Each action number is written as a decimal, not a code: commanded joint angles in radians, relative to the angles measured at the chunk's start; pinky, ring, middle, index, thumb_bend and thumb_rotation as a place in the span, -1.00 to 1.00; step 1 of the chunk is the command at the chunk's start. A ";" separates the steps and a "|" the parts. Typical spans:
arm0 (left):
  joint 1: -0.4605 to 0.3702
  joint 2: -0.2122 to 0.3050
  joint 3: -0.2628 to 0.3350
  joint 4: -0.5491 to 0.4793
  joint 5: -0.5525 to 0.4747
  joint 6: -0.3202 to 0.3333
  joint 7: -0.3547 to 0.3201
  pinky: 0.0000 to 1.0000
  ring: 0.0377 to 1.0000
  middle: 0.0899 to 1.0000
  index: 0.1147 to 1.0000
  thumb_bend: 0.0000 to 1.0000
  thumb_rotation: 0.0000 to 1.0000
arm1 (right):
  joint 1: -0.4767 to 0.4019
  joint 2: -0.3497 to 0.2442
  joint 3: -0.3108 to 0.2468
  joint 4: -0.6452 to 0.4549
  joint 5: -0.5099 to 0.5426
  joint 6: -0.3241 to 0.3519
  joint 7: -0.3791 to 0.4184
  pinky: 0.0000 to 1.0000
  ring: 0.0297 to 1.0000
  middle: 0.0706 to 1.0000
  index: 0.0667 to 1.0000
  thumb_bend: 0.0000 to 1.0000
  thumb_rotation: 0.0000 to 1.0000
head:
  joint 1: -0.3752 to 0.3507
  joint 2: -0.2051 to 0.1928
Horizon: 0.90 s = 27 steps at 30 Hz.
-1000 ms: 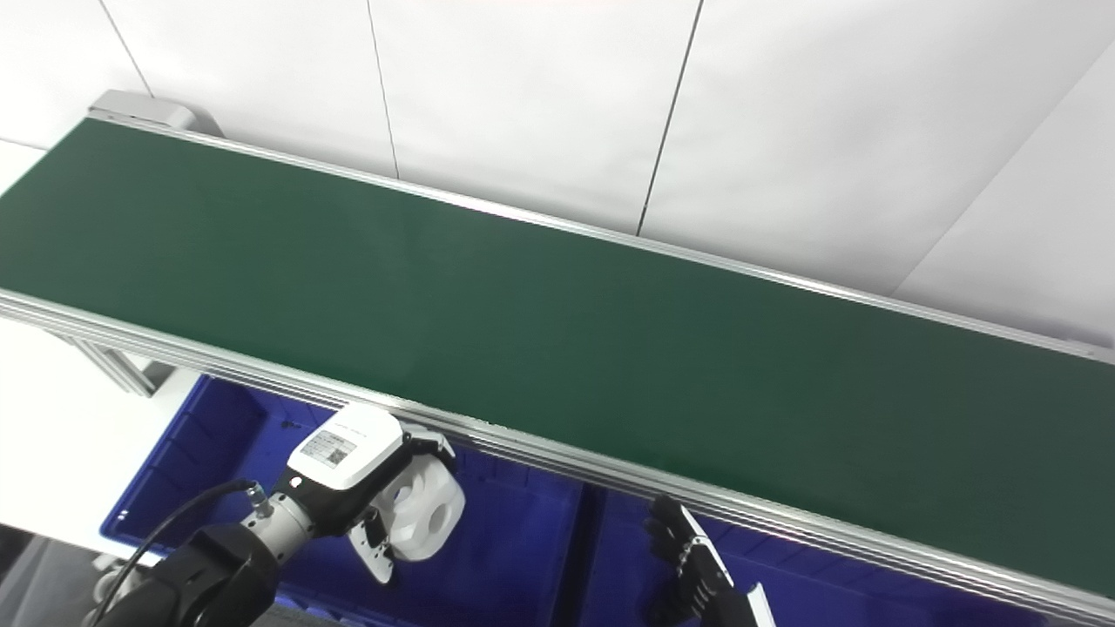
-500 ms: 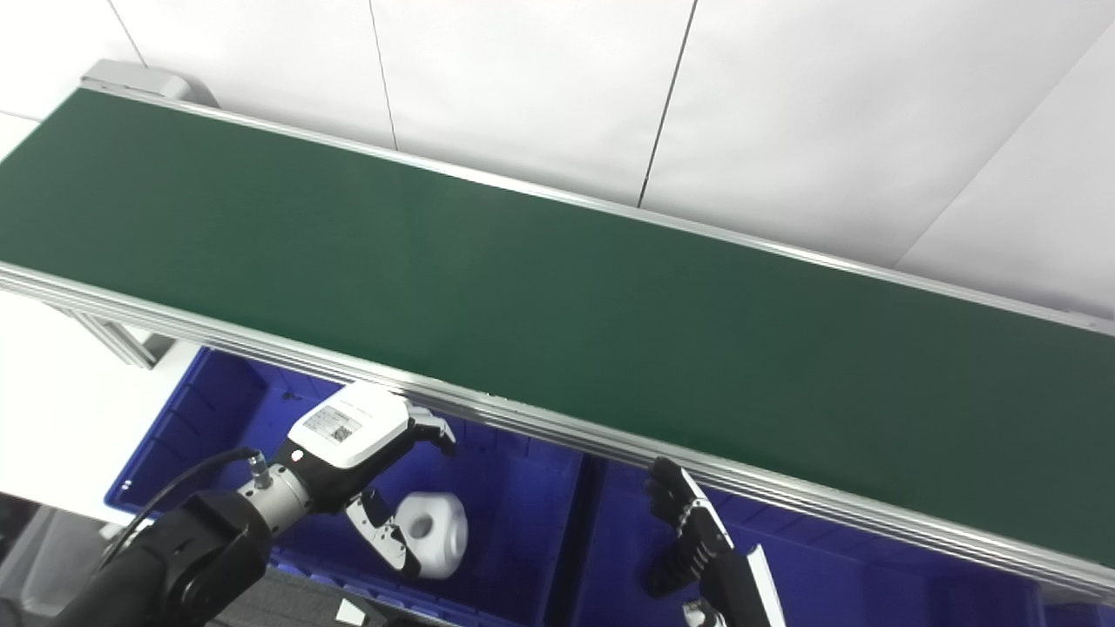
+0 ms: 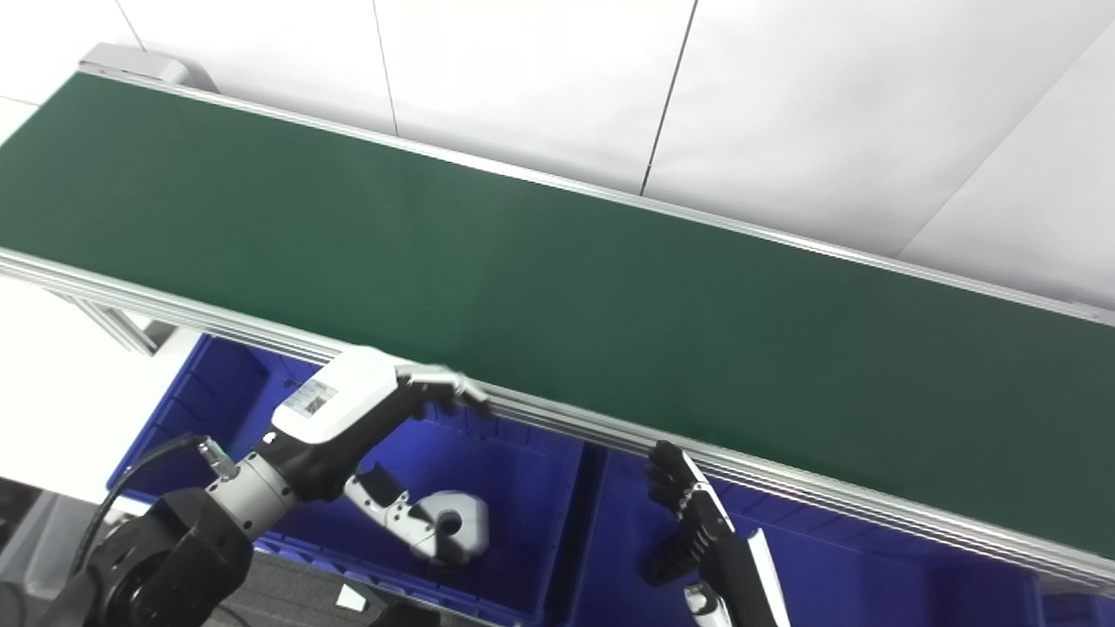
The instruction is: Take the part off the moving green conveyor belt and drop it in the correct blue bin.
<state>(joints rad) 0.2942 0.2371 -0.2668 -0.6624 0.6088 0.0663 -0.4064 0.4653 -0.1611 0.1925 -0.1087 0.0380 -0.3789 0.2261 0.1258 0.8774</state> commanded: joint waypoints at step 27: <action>0.053 -0.129 -0.039 0.437 -0.528 -0.225 0.100 0.51 0.68 0.70 0.53 0.68 0.22 | -0.016 0.068 0.027 -0.020 -0.064 -0.019 -0.030 0.72 0.78 0.82 0.82 0.86 0.90 | -0.312 0.001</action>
<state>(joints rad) 0.3422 0.1027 -0.3006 -0.2110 0.0767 -0.1117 -0.3143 0.4528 -0.1049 0.2136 -0.1117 -0.0141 -0.3729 0.2043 -0.1867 0.8775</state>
